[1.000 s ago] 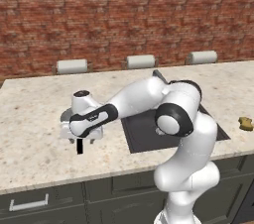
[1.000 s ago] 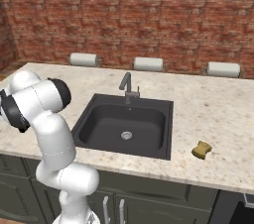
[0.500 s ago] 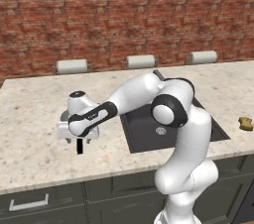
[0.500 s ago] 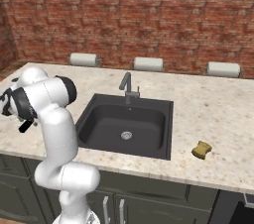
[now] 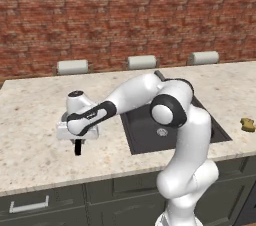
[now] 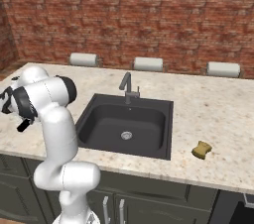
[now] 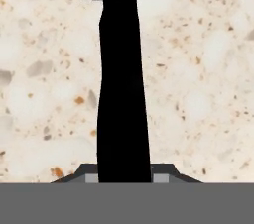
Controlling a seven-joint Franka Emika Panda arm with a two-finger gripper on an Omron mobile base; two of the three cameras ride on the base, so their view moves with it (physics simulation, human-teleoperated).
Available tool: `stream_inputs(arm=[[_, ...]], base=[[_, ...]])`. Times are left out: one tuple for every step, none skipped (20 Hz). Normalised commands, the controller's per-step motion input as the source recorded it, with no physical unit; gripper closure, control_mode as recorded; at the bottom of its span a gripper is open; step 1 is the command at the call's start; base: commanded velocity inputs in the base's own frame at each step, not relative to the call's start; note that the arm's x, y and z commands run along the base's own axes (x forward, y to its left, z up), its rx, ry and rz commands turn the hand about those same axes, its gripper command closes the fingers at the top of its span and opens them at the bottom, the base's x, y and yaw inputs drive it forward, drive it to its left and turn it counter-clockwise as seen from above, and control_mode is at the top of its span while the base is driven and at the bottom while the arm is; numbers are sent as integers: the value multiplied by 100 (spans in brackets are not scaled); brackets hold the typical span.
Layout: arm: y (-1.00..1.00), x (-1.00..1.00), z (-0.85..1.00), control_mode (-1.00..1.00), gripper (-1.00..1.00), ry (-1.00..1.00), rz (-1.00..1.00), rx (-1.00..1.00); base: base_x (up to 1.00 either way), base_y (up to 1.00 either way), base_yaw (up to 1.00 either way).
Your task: Pick the pan and sponge and place them into the sink. Then turn on the water.
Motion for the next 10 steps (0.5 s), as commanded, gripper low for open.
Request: stream_inputs(arm=[[-16, 0, -4, -100, 100, 0, 0, 0], [-29, 0, -1, -100, 100, 0, 0, 0], [-38, 0, 0, -100, 100, 0, 0, 0], [-49, -1, 0, -100, 100, 0, 0, 4], [-52, -16, 0, -100, 100, 0, -2, 3], [-59, -36, 6, -100, 100, 0, -3, 2], [-57, -52, 16, -100, 100, 0, -8, 0], [-56, -66, 25, -100, 100, 0, -18, 0], [-64, -85, 26, -100, 100, 0, -23, 0], [-70, -96, 21, -100, 100, 0, -27, 0]], base=[[0, 0, 0], [0, 0, 0], [0, 0, 0], [0, 0, 0], [0, 0, 0], [0, 0, 0], [0, 0, 0], [0, 0, 0], [0, 0, 0], [0, 0, 0]])
